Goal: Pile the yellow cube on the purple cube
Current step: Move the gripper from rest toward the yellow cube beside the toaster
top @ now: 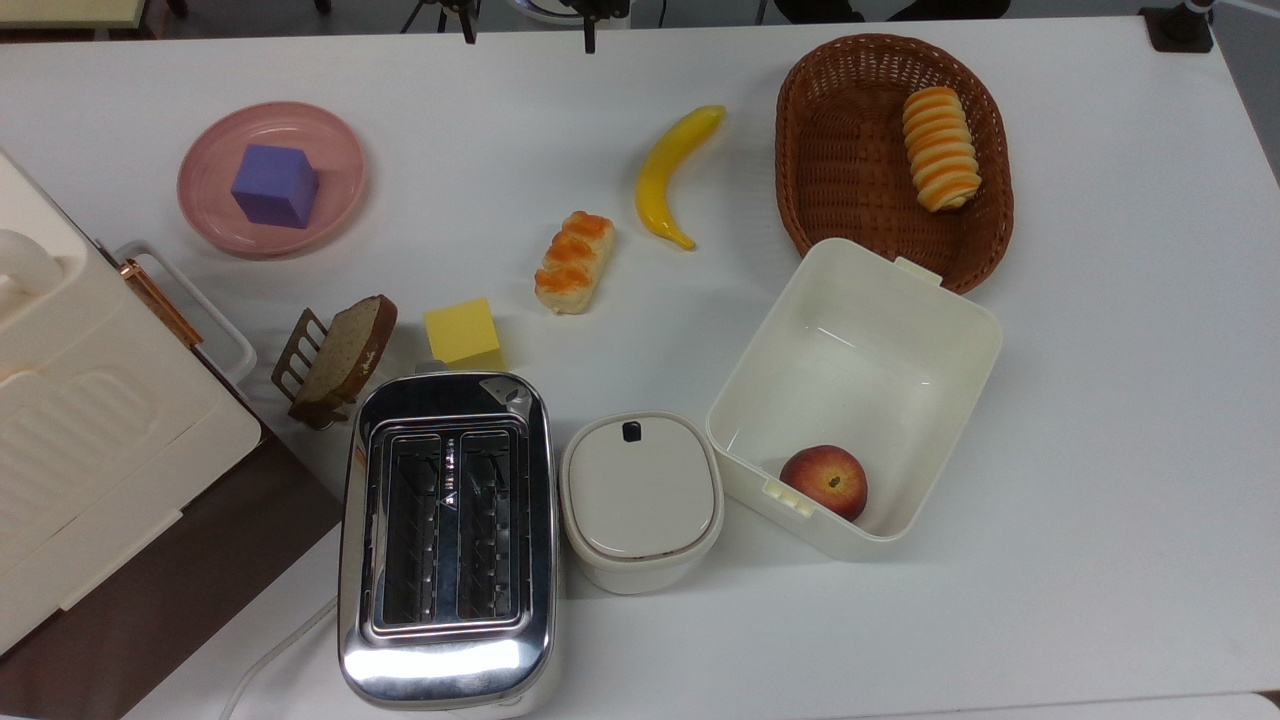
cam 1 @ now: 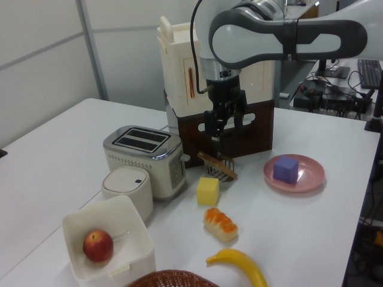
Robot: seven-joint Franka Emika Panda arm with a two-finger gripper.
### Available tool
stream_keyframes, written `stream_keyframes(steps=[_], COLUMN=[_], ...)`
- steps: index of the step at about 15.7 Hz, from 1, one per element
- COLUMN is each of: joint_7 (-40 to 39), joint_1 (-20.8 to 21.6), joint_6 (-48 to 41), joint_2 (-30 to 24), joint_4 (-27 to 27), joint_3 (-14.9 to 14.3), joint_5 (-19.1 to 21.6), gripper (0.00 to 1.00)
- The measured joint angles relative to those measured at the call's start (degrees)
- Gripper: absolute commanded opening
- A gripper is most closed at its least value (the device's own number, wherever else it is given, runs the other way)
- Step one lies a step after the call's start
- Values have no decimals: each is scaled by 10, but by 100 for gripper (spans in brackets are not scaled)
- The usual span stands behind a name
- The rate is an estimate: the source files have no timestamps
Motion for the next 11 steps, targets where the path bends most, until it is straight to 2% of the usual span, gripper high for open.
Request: stream_keyframes(steps=[11], joint_7=[-53], joint_1=[-9], joint_6=[-1], joint_2=[4], joint_4=[0], joint_3=[-1], joint_5=[0], gripper=[100])
